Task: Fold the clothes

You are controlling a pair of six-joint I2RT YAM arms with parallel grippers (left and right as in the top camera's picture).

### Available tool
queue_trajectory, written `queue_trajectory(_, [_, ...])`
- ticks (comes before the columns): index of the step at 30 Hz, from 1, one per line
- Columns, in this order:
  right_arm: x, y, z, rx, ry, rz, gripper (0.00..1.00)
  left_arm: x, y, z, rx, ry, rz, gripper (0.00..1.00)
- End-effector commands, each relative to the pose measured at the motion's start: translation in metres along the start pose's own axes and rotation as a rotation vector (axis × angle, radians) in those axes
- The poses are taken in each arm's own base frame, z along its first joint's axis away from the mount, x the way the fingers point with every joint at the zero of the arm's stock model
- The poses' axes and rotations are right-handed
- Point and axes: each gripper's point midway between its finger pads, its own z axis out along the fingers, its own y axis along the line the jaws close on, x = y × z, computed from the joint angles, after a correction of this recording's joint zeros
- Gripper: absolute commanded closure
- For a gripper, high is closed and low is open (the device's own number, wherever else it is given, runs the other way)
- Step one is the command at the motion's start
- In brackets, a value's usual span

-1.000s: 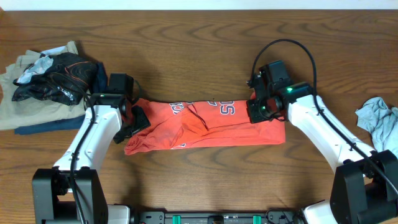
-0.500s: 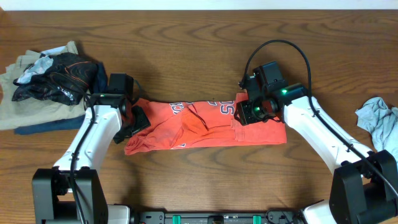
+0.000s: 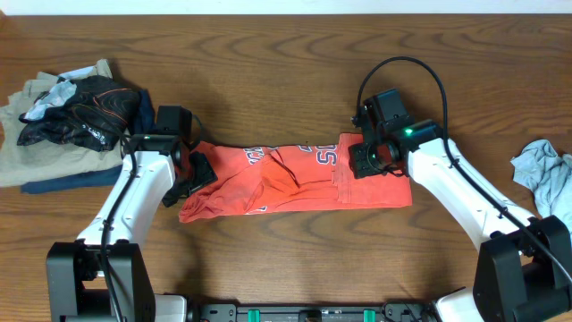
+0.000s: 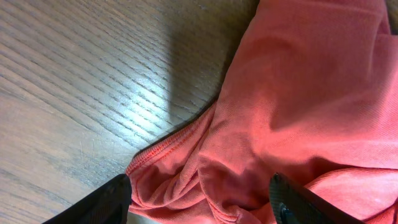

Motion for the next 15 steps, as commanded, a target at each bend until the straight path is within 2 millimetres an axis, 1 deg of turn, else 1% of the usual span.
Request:
queue_trajectory(1, [0.001,0.009,0.004,0.004,0.009,0.021,0.5,-0.003,0.001,-0.003,0.0,-0.01,0.0,0.27])
queue_trajectory(8, [0.003,0.022,0.037,0.008,0.044,0.093,0.54,-0.003,0.001,-0.003,0.0,-0.009,0.0,0.27])
queue_trajectory(12, [0.005,0.011,0.055,0.082,0.052,0.175,0.54,-0.003,0.001,-0.003,0.0,-0.008,0.0,0.27])
queue_trajectory(15, [0.006,0.014,0.067,0.077,0.063,0.186,0.55,-0.003,0.001,-0.003,-0.001,-0.009,0.0,0.27])
